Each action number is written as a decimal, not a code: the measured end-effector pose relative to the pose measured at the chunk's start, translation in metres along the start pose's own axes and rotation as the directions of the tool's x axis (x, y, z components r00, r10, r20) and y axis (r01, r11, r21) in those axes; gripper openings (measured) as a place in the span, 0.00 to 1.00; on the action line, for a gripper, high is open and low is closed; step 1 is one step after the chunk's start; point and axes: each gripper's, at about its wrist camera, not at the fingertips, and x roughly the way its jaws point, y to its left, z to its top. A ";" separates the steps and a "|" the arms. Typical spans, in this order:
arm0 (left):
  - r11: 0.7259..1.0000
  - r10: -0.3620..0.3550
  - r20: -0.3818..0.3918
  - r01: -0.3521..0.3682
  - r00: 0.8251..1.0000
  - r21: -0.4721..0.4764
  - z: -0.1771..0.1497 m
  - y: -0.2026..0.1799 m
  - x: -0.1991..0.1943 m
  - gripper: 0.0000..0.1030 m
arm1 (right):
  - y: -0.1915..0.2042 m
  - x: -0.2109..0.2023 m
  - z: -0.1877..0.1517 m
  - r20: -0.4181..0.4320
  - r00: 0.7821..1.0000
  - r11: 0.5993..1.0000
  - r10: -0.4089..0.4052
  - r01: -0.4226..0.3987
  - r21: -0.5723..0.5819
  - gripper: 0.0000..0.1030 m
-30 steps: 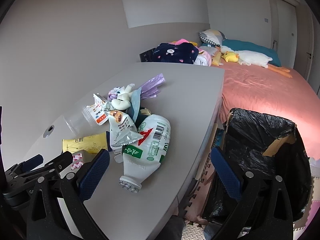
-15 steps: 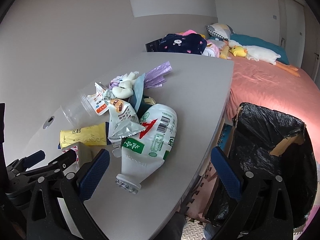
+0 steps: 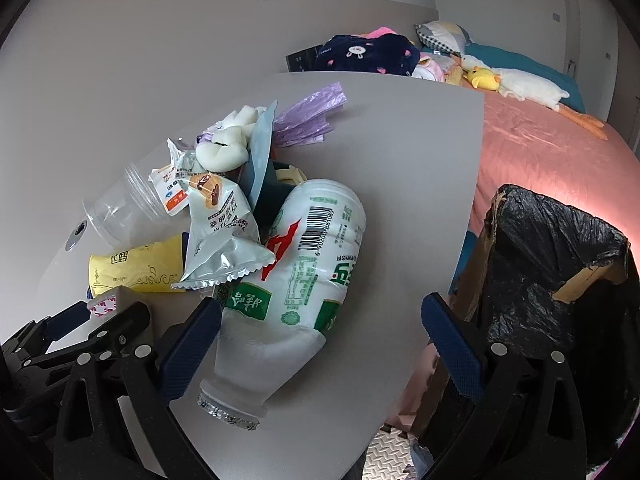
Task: Collect trash
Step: 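Grasp the white milk bottle with the right gripper while the left gripper grasps the red-white corner protector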
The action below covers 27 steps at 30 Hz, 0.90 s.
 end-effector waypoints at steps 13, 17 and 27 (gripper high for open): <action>0.996 -0.090 -0.002 0.090 0.996 -0.011 -0.005 0.001 -0.004 0.66 | 0.004 0.014 0.000 -0.026 1.000 0.999 0.005 -0.006 -0.040 0.73; 0.993 -0.108 0.007 0.108 0.994 -0.038 -0.006 0.006 -0.007 0.63 | 0.001 0.009 -0.003 -0.020 0.999 0.999 0.031 -0.031 -0.011 0.73; 0.994 -0.108 0.088 0.108 0.990 0.002 -0.003 -0.001 -0.044 0.62 | -0.014 -0.020 0.004 0.044 0.997 0.997 0.061 -0.063 0.036 0.73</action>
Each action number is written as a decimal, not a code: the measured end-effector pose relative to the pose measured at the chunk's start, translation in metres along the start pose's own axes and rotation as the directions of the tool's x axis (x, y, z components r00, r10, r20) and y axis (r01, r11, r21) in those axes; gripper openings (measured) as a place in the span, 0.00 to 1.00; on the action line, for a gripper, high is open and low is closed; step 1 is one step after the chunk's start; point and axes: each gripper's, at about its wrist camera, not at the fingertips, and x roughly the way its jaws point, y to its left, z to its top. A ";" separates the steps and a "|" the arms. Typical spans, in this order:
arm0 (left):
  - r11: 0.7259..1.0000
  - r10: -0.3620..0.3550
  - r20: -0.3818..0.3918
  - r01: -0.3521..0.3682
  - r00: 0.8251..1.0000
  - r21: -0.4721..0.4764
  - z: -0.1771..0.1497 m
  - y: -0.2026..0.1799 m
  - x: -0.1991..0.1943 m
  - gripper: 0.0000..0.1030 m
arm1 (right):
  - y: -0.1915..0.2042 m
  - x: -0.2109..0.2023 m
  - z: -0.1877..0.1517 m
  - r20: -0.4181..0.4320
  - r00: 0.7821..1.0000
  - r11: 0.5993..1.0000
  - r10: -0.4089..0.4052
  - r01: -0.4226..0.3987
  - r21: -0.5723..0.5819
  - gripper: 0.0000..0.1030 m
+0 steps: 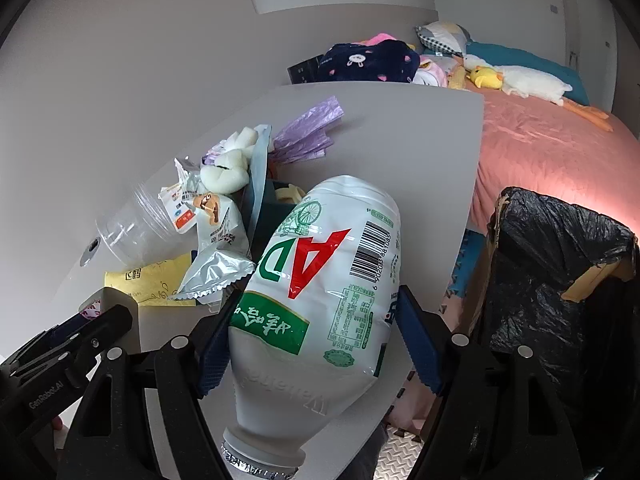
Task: Collect trash
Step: 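Grasp the white milk bottle with the right gripper while the left gripper grasps the red-white corner protector, then carry both items over the black trash bin and open both grippers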
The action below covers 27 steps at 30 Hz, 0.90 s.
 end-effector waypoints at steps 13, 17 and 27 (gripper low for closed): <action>0.994 -0.062 0.043 0.058 0.997 0.090 0.017 -0.070 -0.018 0.62 | -0.049 -0.048 0.008 0.082 0.996 0.997 -0.046 0.041 0.059 0.73; 0.988 -0.092 0.040 0.087 0.995 0.127 0.019 -0.097 -0.018 0.62 | -0.072 -0.061 0.007 0.096 0.992 0.994 -0.078 0.069 0.089 0.73; 0.964 -0.168 0.009 0.162 0.986 0.210 0.022 -0.158 -0.011 0.62 | -0.125 -0.086 0.003 0.111 0.982 0.977 -0.155 0.136 0.164 0.73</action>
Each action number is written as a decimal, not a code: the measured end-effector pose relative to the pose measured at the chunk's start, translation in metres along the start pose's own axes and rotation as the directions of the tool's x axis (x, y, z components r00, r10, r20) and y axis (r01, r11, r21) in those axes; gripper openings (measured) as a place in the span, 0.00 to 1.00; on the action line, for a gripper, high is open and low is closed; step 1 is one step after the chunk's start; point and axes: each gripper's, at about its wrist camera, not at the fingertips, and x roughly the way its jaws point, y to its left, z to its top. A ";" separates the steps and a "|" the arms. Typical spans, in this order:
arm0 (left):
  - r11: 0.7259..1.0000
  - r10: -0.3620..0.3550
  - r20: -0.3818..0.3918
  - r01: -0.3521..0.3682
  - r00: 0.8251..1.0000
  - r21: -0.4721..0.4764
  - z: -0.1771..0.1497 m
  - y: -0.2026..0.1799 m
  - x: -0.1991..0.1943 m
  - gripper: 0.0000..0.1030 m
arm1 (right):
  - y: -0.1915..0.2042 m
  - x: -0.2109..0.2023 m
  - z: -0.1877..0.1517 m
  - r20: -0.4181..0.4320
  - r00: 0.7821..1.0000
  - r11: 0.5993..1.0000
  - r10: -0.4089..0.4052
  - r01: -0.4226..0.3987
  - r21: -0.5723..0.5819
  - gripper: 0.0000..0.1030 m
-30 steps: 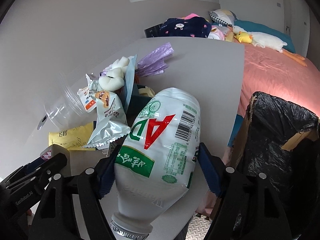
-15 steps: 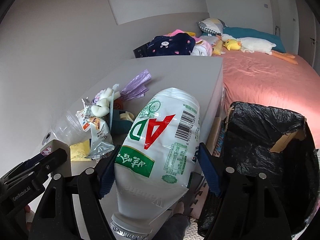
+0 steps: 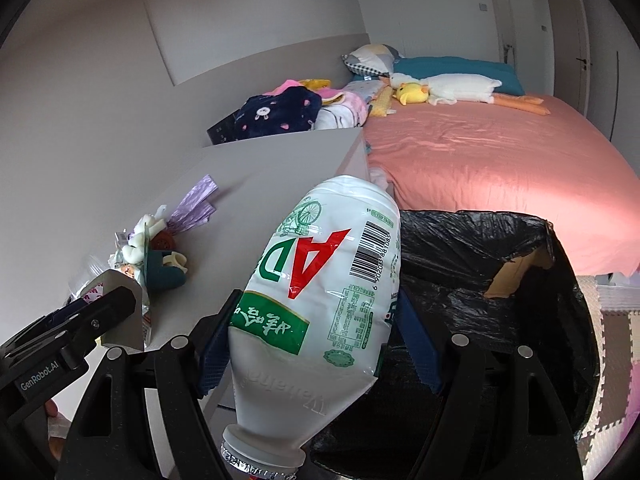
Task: Collect trash
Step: 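Carry both items over the black trash bin and open both grippers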
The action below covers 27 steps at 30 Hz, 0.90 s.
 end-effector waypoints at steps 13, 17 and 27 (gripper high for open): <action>0.990 -0.088 -0.045 0.092 0.995 0.106 0.006 -0.064 0.022 0.63 | -0.056 -0.018 0.005 0.020 0.994 0.992 -0.107 0.105 0.077 0.73; 0.983 -0.114 -0.068 0.123 0.991 0.140 0.006 -0.083 0.030 0.63 | -0.073 -0.020 0.006 0.019 0.990 0.985 -0.136 0.134 0.106 0.73; 0.958 -0.164 -0.124 0.188 0.979 0.216 -0.003 -0.124 0.043 0.63 | -0.112 -0.027 0.004 0.007 0.979 0.966 -0.202 0.198 0.168 0.73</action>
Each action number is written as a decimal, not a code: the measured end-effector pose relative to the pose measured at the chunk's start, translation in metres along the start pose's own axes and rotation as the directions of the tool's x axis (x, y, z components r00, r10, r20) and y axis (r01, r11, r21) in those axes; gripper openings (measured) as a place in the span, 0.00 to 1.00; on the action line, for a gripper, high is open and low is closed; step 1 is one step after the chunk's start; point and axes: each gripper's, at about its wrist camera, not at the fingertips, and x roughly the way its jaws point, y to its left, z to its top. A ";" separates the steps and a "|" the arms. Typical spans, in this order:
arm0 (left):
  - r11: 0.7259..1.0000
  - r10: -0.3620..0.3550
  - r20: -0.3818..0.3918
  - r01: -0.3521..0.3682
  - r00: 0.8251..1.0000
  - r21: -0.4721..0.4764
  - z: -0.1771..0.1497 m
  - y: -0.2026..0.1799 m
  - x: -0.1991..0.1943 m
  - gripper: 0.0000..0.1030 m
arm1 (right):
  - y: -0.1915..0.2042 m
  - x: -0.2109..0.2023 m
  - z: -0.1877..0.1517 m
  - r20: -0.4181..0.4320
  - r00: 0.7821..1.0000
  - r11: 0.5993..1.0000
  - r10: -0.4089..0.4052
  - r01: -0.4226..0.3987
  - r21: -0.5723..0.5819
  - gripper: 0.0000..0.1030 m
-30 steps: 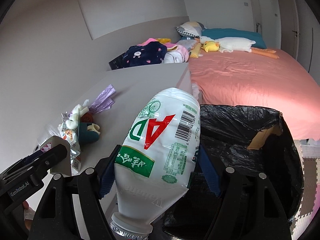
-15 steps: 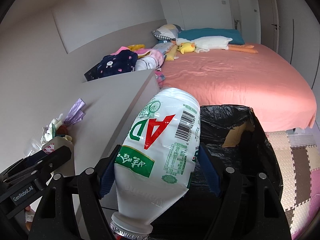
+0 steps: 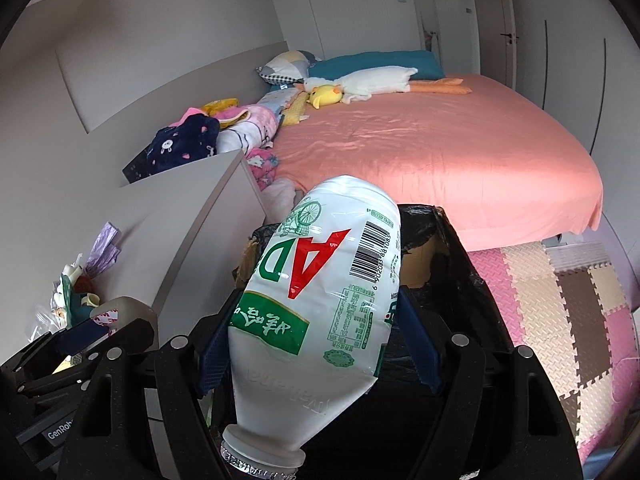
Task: Collect trash
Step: 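Carry both items over the black trash bin and open both grippers, then move both tools back toward the desk clutter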
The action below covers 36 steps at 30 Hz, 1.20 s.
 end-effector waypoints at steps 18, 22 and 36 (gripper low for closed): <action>1.000 0.007 -0.034 -0.006 0.999 0.026 -0.002 -0.019 0.030 0.94 | -0.032 -0.011 0.007 0.052 0.996 0.996 -0.066 0.063 0.056 0.86; 1.000 0.016 -0.011 -0.016 1.000 0.024 -0.002 -0.013 0.024 0.94 | -0.026 -0.008 0.005 0.042 0.997 0.997 -0.062 0.060 0.039 0.86; 0.998 0.070 0.020 -0.070 0.997 -0.008 -0.014 0.025 0.002 0.94 | 0.018 -0.005 -0.005 0.024 1.000 0.999 -0.006 0.007 -0.031 0.86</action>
